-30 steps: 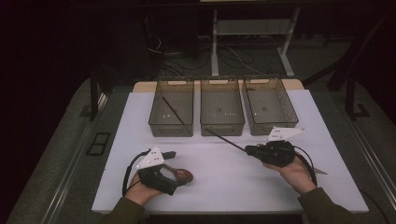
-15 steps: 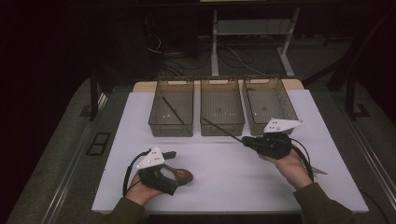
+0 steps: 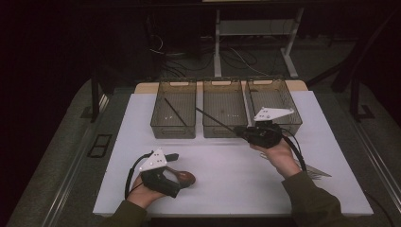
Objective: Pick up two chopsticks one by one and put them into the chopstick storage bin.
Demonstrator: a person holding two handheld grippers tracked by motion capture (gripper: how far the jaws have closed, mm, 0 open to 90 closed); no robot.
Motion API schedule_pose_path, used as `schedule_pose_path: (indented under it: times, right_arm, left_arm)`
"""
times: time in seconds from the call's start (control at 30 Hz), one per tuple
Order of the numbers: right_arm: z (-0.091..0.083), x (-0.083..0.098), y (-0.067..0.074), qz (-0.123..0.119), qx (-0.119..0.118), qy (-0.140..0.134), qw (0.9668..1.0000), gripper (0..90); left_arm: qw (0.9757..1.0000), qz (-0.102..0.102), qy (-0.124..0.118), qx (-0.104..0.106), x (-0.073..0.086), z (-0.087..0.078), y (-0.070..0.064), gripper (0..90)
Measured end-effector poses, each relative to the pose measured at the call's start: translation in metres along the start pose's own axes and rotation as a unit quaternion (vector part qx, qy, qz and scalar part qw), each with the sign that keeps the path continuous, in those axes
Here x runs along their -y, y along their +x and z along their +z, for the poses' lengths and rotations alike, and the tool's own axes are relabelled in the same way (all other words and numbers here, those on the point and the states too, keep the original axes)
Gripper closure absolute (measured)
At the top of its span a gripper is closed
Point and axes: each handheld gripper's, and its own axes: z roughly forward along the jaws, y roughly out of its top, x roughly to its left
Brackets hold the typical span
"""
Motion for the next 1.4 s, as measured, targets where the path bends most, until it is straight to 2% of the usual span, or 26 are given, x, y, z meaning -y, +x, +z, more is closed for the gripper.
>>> schedule_pose_path:
  times: [0.27,0.67,0.73,1.03,1.4]
  right_arm:
    - [0.030,-0.031,0.001,0.000,0.010,0.012,0.9999,85.1]
    - [0.071,-0.069,-0.008,0.009,0.032,0.031,0.9990,85.1]
    - [0.079,-0.074,-0.008,0.011,0.038,0.036,0.9986,85.1]
    - [0.117,-0.095,-0.013,0.019,0.052,0.056,0.9969,85.1]
    - [0.161,-0.118,-0.008,0.022,0.068,0.087,0.9937,85.0]
  left_arm:
    - [1.0000,-0.001,-0.001,0.002,0.000,0.000,0.000,0.0]
    - [0.9999,-0.011,-0.011,0.006,0.000,-0.001,0.001,0.0]
    - [0.9999,-0.008,-0.009,0.007,0.000,-0.001,0.001,0.0]
    - [0.9999,-0.003,-0.010,0.007,-0.001,-0.002,0.002,0.0]
    - [0.9999,-0.001,-0.010,0.010,-0.002,-0.002,0.001,0.0]
